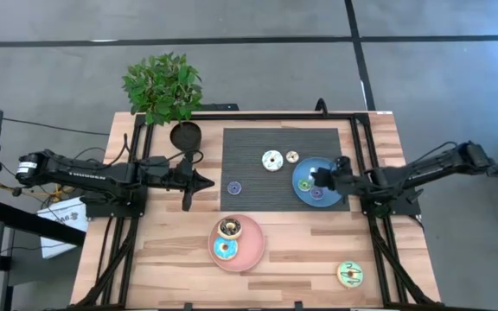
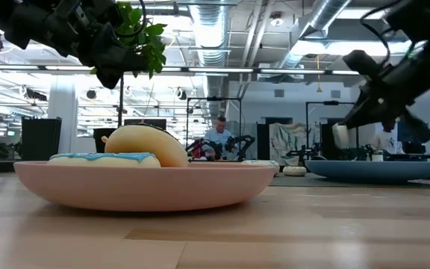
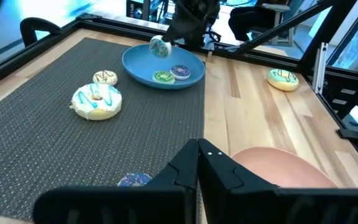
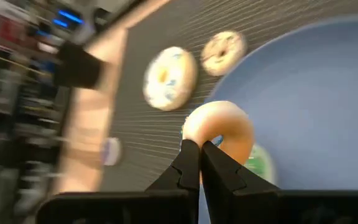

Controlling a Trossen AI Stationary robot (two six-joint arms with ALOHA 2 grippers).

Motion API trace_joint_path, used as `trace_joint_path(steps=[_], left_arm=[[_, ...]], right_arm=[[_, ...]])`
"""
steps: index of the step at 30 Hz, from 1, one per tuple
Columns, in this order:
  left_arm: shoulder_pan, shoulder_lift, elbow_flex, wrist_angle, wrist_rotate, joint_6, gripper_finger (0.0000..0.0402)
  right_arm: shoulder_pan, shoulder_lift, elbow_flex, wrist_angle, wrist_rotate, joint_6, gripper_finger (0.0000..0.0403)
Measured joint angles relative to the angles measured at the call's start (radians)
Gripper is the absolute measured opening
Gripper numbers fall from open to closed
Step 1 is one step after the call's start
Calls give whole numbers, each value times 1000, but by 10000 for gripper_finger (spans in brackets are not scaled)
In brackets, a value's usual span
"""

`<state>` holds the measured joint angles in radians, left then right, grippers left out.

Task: Pick & Place donuts
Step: Put the small blue donut onto the blue plate

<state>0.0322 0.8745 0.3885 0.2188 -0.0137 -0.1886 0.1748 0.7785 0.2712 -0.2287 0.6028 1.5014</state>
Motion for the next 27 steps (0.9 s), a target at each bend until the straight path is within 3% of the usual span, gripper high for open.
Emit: trace_joint_path(steps=[4,7,16,27], left_arm=[[0,0,0,1,0,-8,0],[0,0,0,2,0,-8,0],[0,0,0,4,-1,11,0],[0,0,0,4,-1,19,0]], right_arm=[[0,-14,-126,325,0,3,0],[0,-10,-171,448,0,10,0],[-45,61,-187,430,-31,89,0],[-113,122,-186,435,-149,90,0]])
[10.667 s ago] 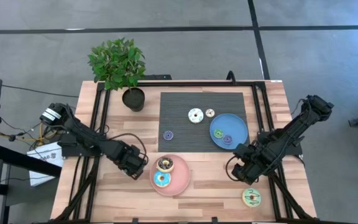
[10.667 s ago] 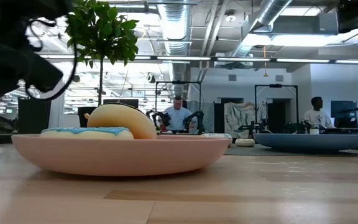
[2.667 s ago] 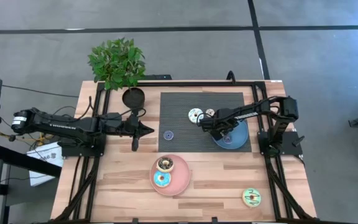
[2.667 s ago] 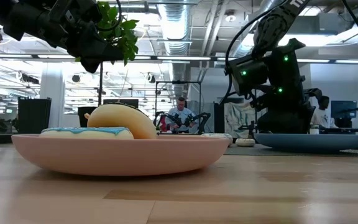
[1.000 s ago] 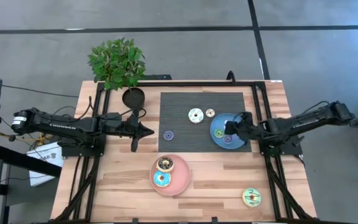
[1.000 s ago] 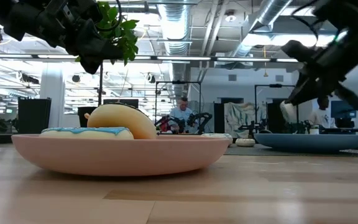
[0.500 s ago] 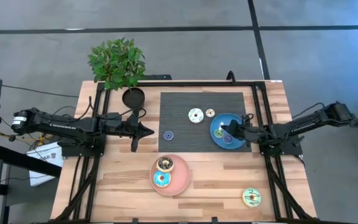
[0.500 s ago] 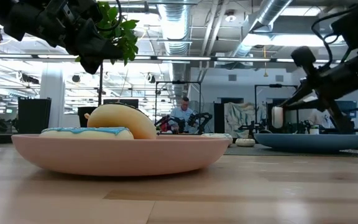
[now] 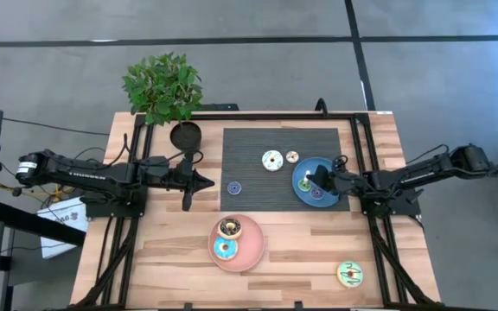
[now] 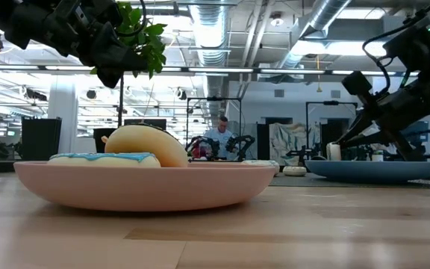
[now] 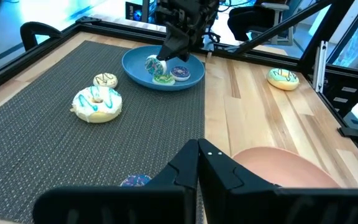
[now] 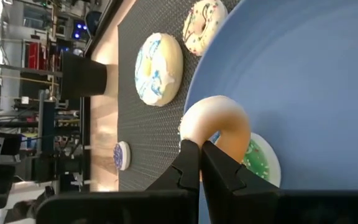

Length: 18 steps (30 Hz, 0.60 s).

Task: Pick & Place donuts
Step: Put the small blue donut onto the blue plate

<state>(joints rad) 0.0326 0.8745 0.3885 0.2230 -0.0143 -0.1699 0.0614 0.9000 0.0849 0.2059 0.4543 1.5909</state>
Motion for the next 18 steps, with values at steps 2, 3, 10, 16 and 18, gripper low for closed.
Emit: trace_joint_path(steps=[2,3,10,16,18], left_arm=[[0,0,0,0,0,0,0],[0,0,0,0,0,0,0],[0,0,0,0,0,0,0],[0,0,0,0,0,0,0],[0,0,0,0,0,0,0]], right_arm=[[0,2,0,0,-8,0,3],[1,2,0,0,-10,0,5],[1,2,0,6,-37,18,11],[1,2,7,10,-38,24,9],[1,1,10,4,-40,25,4]])
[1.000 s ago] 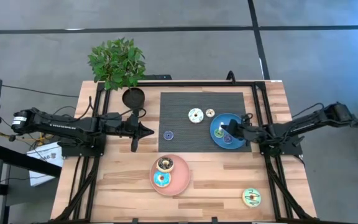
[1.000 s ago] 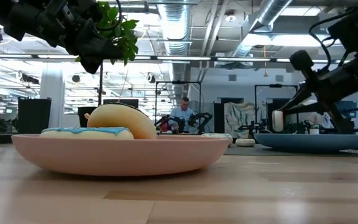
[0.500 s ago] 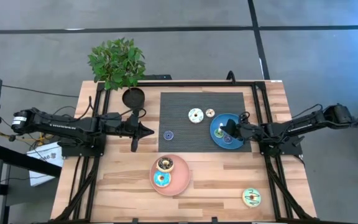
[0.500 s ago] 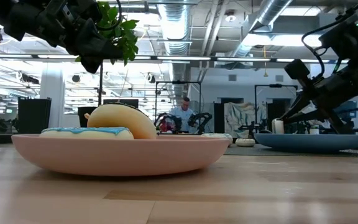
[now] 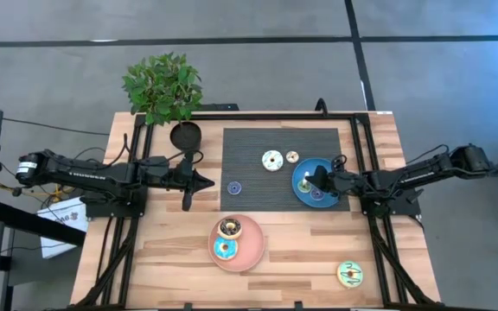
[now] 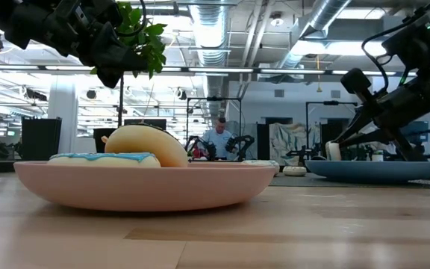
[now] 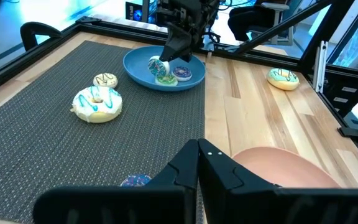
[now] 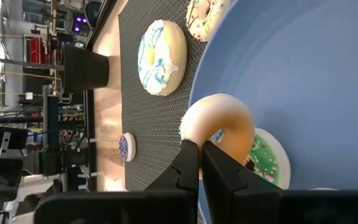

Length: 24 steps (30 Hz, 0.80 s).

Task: Pick & Place donuts
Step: Put the small blue donut onto the blue plate

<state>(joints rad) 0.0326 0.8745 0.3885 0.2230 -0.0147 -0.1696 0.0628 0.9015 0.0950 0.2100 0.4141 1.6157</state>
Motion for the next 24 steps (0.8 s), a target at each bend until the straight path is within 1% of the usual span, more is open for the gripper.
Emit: trace_joint_path(steps=[6,17,24], left_arm=[[0,0,0,0,0,0,0],[0,0,0,0,0,0,0],[0,0,0,0,0,0,0]], right_arm=[[0,0,46,-110,-13,0,3],[0,-1,169,-425,-50,0,1],[0,0,222,-550,-67,-12,1]])
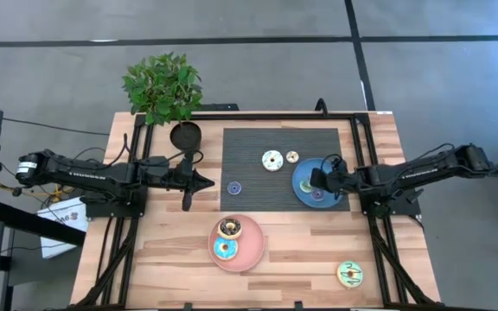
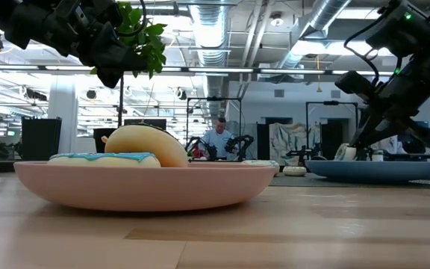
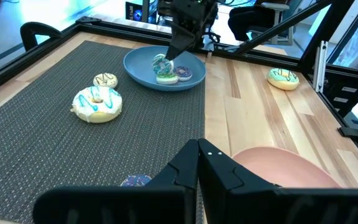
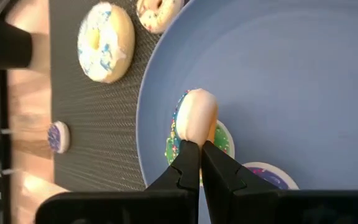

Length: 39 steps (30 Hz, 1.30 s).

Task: Pick & Place donuts
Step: Put the small blue donut onto the blue plate, then put the large white donut onto the light orange plate

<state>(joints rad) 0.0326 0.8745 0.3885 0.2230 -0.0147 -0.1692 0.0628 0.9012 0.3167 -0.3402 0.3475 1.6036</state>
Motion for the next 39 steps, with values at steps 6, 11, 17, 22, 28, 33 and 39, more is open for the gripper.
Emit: trace_joint_path(steps=[6,11,17,22,28,33,39], left_arm=[[0,0,0,0,0,0,0],[0,0,0,0,0,0,0],[0,0,0,0,0,0,0],[0,0,0,0,0,0,0],[0,0,0,0,0,4,0],[0,0,0,0,0,7,0],[0,0,0,0,0,8,0]], right_arm=[[0,0,34,-95,-9,-6,1],[0,0,38,-161,-10,7,1],[0,0,38,-187,-21,11,30],[0,0,38,-199,-24,11,71],[0,0,38,-206,-35,12,95],[0,-18,39,-200,-36,12,102],[0,-66,96,-205,24,-89,102]])
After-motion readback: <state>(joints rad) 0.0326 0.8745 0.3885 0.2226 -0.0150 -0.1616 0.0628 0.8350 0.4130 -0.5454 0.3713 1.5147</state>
